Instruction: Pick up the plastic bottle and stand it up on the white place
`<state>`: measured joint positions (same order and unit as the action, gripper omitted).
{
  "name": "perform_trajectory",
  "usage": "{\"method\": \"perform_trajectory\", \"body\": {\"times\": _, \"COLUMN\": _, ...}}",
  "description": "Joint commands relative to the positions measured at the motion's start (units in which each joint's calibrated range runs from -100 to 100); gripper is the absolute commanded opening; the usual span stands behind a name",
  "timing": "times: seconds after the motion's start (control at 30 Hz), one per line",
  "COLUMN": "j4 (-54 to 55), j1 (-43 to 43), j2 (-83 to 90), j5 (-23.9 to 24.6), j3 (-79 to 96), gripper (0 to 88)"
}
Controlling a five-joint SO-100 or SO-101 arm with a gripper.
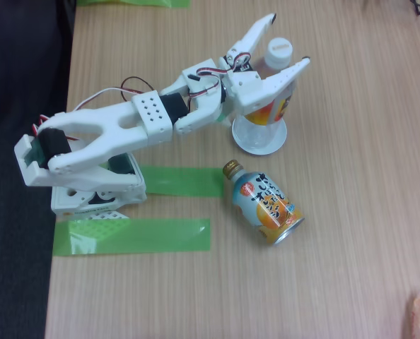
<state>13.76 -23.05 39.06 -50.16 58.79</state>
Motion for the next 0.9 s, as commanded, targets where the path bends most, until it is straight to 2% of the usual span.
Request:
{"method": "perform_trajectory", "body": {"times": 0.0, "j4": 0.8, "j1": 0.2, "j2": 0.7, "j5": 0.3, "j3": -4.0, "gripper": 37.2}}
{"method": "perform_trajectory", "body": {"times": 0.43, "j4": 0.1, "j1": -0.8, "j2": 3.7, "j5": 1.2, "j3": -14.1, "gripper": 36.7}}
{"method": "perform_trajectory", "body": {"times": 0.6, "j4": 0.5, "j1": -0.4, "j2": 9.1, "j5": 6.7, "j3": -15.8, "gripper": 36.6}}
{"method": "perform_trajectory", "body": {"times": 0.73, "j4": 0.6, "j1": 1.4, "j2": 14.0, "j5": 15.4, "j3": -14.7, "gripper": 36.5}}
{"method": "perform_trajectory", "body": {"times": 0.87, "j4": 0.7, "j1": 9.0, "j2": 16.5, "j5": 24.2, "j3": -9.9, "gripper": 36.5}}
